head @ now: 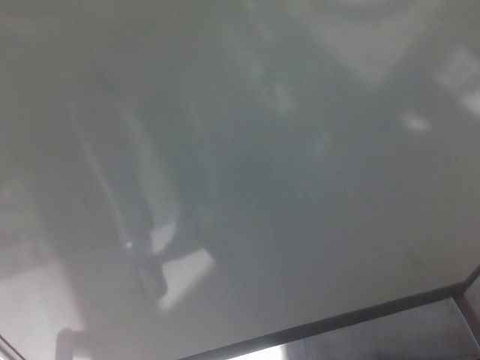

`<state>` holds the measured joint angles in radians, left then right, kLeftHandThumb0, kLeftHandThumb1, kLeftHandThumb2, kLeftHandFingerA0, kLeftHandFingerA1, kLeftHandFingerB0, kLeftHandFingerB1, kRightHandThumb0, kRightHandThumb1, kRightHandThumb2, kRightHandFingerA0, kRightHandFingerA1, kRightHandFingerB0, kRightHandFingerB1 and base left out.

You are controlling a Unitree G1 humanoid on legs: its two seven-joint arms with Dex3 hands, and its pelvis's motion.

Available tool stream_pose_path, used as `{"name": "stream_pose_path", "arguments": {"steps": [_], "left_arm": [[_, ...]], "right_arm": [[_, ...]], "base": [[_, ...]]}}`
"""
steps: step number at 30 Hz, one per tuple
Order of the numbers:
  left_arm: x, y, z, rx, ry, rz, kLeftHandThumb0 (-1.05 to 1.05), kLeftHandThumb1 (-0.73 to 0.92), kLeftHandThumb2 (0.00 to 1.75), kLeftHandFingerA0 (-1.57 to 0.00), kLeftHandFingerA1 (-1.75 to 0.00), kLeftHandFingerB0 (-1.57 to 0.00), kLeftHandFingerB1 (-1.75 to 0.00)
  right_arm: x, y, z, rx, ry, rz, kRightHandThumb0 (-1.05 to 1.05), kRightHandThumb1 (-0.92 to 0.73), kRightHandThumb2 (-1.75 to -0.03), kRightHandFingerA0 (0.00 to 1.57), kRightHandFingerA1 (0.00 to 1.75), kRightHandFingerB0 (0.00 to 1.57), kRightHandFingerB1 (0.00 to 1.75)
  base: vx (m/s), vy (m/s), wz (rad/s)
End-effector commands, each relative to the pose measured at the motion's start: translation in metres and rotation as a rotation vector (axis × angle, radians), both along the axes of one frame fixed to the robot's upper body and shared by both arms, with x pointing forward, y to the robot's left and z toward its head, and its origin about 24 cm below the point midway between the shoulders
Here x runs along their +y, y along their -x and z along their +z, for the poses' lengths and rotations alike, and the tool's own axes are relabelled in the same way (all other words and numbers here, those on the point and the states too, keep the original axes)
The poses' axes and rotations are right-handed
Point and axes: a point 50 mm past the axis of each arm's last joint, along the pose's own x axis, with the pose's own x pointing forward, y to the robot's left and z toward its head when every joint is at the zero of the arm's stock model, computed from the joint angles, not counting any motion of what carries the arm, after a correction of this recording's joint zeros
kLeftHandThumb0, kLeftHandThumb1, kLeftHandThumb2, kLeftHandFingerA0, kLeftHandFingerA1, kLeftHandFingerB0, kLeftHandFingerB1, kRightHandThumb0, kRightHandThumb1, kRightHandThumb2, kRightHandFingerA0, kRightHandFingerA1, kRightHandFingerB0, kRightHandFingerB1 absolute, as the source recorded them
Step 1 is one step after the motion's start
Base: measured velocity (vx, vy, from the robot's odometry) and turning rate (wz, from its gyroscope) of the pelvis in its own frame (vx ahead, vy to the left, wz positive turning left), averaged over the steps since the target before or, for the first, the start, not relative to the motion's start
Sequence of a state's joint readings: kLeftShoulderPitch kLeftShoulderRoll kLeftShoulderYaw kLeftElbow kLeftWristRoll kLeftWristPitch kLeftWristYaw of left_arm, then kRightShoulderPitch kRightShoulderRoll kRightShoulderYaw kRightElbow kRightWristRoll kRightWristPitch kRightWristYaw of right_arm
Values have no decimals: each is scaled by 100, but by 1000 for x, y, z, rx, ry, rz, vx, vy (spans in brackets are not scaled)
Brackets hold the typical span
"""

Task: A white board is being place on the right hand side and parallel to the robot and the robot uses its left hand to grab on the leftside of the whiteboard and drag the whiteboard from the right hand side to the left hand side

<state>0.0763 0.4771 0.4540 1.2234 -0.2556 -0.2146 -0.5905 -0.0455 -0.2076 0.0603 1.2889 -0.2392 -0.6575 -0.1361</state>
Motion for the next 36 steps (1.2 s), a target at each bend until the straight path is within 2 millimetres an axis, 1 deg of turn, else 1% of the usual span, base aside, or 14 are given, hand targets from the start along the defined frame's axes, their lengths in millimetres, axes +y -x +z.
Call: {"name": "stream_pose_path", "arguments": {"steps": [1, 3, 5, 14, 16, 20, 21, 23, 24, 27, 29, 32, 34, 36], "left_arm": [[4, -2, 3, 30, -89, -22, -72, 91, 112, 0, -12, 0, -12], [5, -3, 3, 37, -97, -23, -72, 91, 112, 0, -13, 0, -12], [4, -1, 2, 41, -97, -29, -71, 91, 112, 0, -14, 0, -12], [3, 2, 0, 56, -92, -28, -71, 90, 111, 0, -14, 0, -12], [3, 5, 0, 60, -90, -32, -71, 90, 111, 0, -14, 0, -13], [3, -1, 1, 42, -87, -39, -72, 90, 111, 0, -14, 0, -14], [3, 0, 1, 42, -85, -33, -73, 89, 111, 0, -14, 0, -13], [3, 2, 1, 41, -84, -28, -73, 88, 110, 0, -14, 0, -13], [3, 2, 1, 39, -80, -26, -73, 88, 110, 0, -14, 0, -13], [2, 1, 1, 29, -77, -29, -72, 88, 109, 0, -14, 0, -13], [2, 4, 0, 30, -67, -22, -73, 87, 109, 0, -14, 0, -12], [1, 0, 0, 24, -64, -20, -72, 88, 110, 0, -14, 0, -13], [1, 0, 0, 20, -61, -11, -71, 87, 109, 0, -14, 0, -13], [2, 0, 0, 23, -54, 4, -71, 85, 107, 0, -14, 0, -13]], "right_arm": [[-2, 0, -1, 9, 14, -14, -59, -87, -65, 31, 35, 17, 29], [-2, 0, 0, 8, 15, -13, -64, -72, -92, 23, 45, 11, 39], [-2, 2, -1, 10, 17, -10, -58, -87, -65, 31, 35, 16, 29], [-4, 3, 0, 8, 18, -9, -64, -72, -92, 22, 44, 10, 39], [-3, 5, -1, 7, 15, -9, -56, -87, -65, 31, 35, 16, 29], [-3, -1, 1, -3, 15, -12, -57, -87, -65, 31, 35, 17, 29], [-3, -1, 1, -6, 14, -9, -63, -72, -91, 23, 45, 11, 40], [-4, 2, 0, 7, 29, -1, -63, -73, -92, 22, 44, 11, 39], [-4, 1, 0, 7, 23, -5, -57, -88, -65, 31, 34, 17, 29], [-4, -1, 1, 3, 21, -7, -57, -87, -65, 31, 34, 16, 28], [-5, 2, 0, 7, 22, -3, -63, -72, -92, 22, 44, 10, 39], [-5, -2, 2, 2, 14, -14, -63, -72, -91, 22, 44, 11, 39], [-5, -2, 2, -7, 16, -11, -58, -87, -65, 31, 35, 17, 29], [-5, -3, 2, -4, 18, -7, -62, -72, -91, 22, 44, 10, 39]], "base": [[0, 0, 0], [0, 0, 0], [0, 0, 0], [0, 0, 0], [0, 0, 0], [0, 0, 0], [0, 0, 0], [0, 0, 0], [0, 0, 0], [0, 0, 0], [0, 0, 0], [0, 0, 0], [0, 0, 0], [0, 0, 0]]}}
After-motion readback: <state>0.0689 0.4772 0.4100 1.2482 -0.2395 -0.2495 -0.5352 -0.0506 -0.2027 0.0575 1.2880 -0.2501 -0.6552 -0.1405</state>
